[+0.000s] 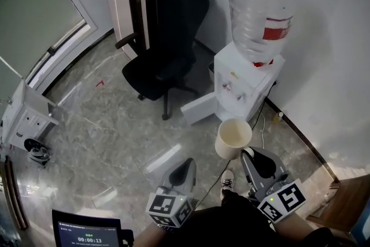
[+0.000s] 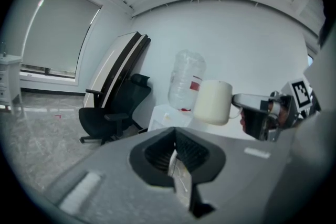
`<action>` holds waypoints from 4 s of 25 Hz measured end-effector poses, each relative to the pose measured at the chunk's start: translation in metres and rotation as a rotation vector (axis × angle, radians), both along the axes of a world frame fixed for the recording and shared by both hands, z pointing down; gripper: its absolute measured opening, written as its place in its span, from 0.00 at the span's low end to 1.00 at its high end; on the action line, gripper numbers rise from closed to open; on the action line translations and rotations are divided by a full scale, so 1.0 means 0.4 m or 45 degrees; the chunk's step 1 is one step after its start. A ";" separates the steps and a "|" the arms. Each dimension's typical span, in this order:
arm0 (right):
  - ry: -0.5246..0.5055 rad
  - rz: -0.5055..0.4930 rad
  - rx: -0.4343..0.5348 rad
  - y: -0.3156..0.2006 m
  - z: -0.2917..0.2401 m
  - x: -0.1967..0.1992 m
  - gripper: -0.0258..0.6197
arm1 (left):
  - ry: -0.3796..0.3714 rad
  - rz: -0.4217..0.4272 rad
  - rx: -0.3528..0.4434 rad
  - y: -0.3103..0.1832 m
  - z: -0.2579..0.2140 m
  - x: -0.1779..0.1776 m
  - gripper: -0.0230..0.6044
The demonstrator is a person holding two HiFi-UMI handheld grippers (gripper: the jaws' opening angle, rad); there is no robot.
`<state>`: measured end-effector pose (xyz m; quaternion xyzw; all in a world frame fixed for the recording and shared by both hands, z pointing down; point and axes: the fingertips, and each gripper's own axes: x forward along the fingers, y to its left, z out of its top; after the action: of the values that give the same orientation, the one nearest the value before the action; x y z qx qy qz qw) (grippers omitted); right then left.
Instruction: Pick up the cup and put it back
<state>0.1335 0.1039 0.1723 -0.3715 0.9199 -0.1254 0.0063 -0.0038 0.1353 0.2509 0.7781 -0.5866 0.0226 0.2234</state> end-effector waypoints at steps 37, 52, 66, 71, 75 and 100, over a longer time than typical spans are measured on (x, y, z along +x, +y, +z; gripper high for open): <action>0.078 0.793 -0.139 -0.353 0.097 -0.261 0.11 | 0.059 0.726 -0.012 -0.610 0.050 -0.272 0.04; 0.102 0.649 -0.305 -0.458 0.391 -0.150 0.11 | 0.010 0.700 -0.201 -0.654 0.276 -0.090 0.04; 0.136 0.364 -0.402 -0.573 1.024 -0.093 0.11 | 0.069 0.691 -0.353 -0.600 0.814 0.076 0.04; 0.175 0.354 -0.397 -0.597 1.283 -0.096 0.11 | 0.065 0.789 -0.308 -0.602 1.030 0.090 0.04; 0.242 0.363 -0.385 -0.628 1.554 -0.104 0.11 | 0.110 0.842 -0.262 -0.620 1.232 0.090 0.04; 0.402 0.866 -0.416 -1.049 2.206 0.135 0.11 | 0.036 1.005 -0.054 -0.837 1.441 0.093 0.04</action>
<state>0.1876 -0.3157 1.0548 -0.6654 0.7022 -0.2020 -0.1531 0.0332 -0.1993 0.8273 0.9393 -0.2387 0.1079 0.2216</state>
